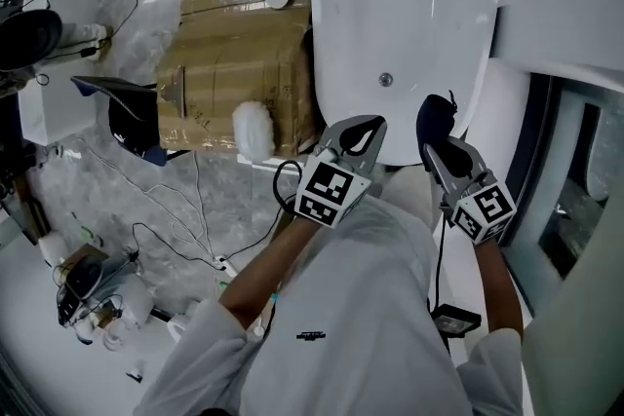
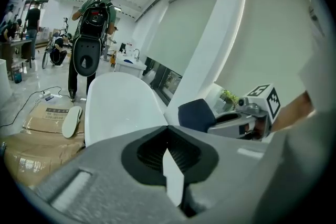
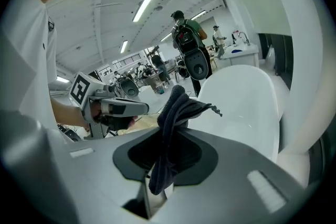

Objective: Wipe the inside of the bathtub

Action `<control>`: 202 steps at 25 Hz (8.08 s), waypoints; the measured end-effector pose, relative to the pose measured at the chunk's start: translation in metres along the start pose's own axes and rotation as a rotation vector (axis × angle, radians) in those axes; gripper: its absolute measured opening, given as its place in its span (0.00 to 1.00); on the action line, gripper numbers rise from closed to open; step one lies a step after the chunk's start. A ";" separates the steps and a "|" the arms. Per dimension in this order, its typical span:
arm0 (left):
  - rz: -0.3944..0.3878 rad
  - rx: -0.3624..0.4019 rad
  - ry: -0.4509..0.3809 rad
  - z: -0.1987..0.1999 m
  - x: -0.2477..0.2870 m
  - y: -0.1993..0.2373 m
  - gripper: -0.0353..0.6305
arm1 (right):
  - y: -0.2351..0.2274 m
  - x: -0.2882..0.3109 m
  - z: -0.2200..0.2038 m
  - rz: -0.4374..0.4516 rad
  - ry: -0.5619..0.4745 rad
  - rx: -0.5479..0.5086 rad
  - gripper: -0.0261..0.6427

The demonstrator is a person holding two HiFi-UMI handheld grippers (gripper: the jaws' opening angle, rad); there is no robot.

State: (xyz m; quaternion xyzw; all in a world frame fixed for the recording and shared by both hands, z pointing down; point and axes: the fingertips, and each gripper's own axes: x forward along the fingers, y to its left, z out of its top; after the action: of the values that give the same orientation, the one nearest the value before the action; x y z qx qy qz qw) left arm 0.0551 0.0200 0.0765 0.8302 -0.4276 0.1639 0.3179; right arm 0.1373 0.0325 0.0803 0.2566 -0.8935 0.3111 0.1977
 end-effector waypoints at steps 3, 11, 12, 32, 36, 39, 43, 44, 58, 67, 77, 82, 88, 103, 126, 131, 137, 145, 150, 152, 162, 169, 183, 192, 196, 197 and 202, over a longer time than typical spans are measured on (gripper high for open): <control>0.041 -0.023 -0.019 0.017 0.018 0.013 0.05 | -0.025 0.012 0.015 0.010 -0.006 -0.014 0.11; 0.193 -0.057 -0.042 0.031 0.060 0.032 0.05 | -0.089 0.046 0.036 0.117 -0.049 -0.119 0.11; 0.208 -0.060 -0.048 0.031 0.067 0.038 0.05 | -0.098 0.055 0.037 0.126 -0.048 -0.138 0.11; 0.196 -0.175 -0.073 -0.125 0.119 0.079 0.05 | -0.163 0.186 -0.087 0.017 -0.073 -0.072 0.13; 0.184 -0.183 -0.105 -0.136 0.150 0.110 0.05 | -0.198 0.239 -0.110 0.007 -0.057 -0.046 0.13; 0.182 -0.193 -0.107 -0.143 0.165 0.128 0.05 | -0.216 0.274 -0.130 -0.010 -0.034 -0.007 0.13; 0.168 -0.192 -0.090 -0.159 0.181 0.151 0.05 | -0.243 0.322 -0.163 -0.045 -0.002 0.065 0.13; 0.166 -0.188 -0.080 -0.165 0.184 0.157 0.05 | -0.250 0.334 -0.172 -0.052 0.008 0.080 0.13; 0.116 -0.157 0.005 -0.191 0.238 0.210 0.05 | -0.325 0.451 -0.247 -0.143 0.058 0.231 0.12; 0.136 -0.158 0.011 -0.204 0.245 0.225 0.05 | -0.343 0.498 -0.274 -0.155 0.120 0.217 0.12; 0.122 -0.225 0.004 -0.235 0.295 0.214 0.05 | -0.374 0.515 -0.299 -0.207 0.162 0.208 0.12; 0.145 -0.282 0.035 -0.276 0.316 0.215 0.05 | -0.376 0.525 -0.309 -0.187 0.192 0.192 0.12; 0.124 -0.327 0.053 -0.308 0.336 0.213 0.05 | -0.383 0.533 -0.319 -0.186 0.221 0.189 0.12; 0.176 -0.387 0.099 -0.349 0.342 0.224 0.05 | -0.366 0.555 -0.329 -0.098 0.277 0.190 0.13; 0.214 -0.431 0.035 -0.330 0.311 0.202 0.05 | -0.267 0.509 -0.223 0.212 0.114 0.178 0.12; 0.215 -0.385 0.017 -0.320 0.302 0.192 0.05 | -0.239 0.494 -0.203 0.262 0.117 0.097 0.12; 0.239 -0.411 0.021 -0.328 0.297 0.182 0.05 | -0.217 0.479 -0.176 0.330 0.102 0.038 0.12; 0.320 -0.469 0.022 -0.339 0.279 0.190 0.05 | -0.189 0.461 -0.154 0.349 0.071 0.045 0.12; 0.344 -0.483 0.018 -0.338 0.265 0.191 0.05 | -0.172 0.448 -0.142 0.351 0.060 0.052 0.12; 0.350 -0.484 0.015 -0.338 0.261 0.191 0.05 | -0.164 0.443 -0.137 0.364 0.052 0.052 0.12; 0.361 -0.478 -0.002 -0.330 0.250 0.188 0.05 | -0.128 0.414 -0.112 0.465 -0.015 0.076 0.12; 0.387 -0.477 -0.016 -0.327 0.235 0.196 0.05 | -0.149 0.387 -0.114 0.539 -0.089 0.170 0.12; 0.363 -0.463 -0.027 -0.327 0.228 0.200 0.05 | -0.283 0.451 -0.295 0.127 0.128 0.320 0.12; 0.338 -0.441 -0.003 -0.333 0.232 0.203 0.05 | -0.321 0.486 -0.364 0.011 0.237 0.363 0.12; 0.318 -0.430 -0.007 -0.333 0.230 0.199 0.05 | -0.326 0.495 -0.395 -0.047 0.332 0.329 0.12; 0.318 -0.432 -0.005 -0.334 0.230 0.200 0.05 | -0.324 0.498 -0.399 -0.046 0.342 0.344 0.12; 0.315 -0.435 -0.003 -0.337 0.225 0.198 0.05 | -0.316 0.509 -0.406 -0.042 0.329 0.421 0.12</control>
State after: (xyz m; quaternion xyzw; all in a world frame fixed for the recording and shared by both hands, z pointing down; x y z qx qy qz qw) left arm 0.0245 0.0229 0.5268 0.6659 -0.5770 0.1143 0.4588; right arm -0.0023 -0.0842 0.7805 0.2567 -0.7595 0.5234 0.2887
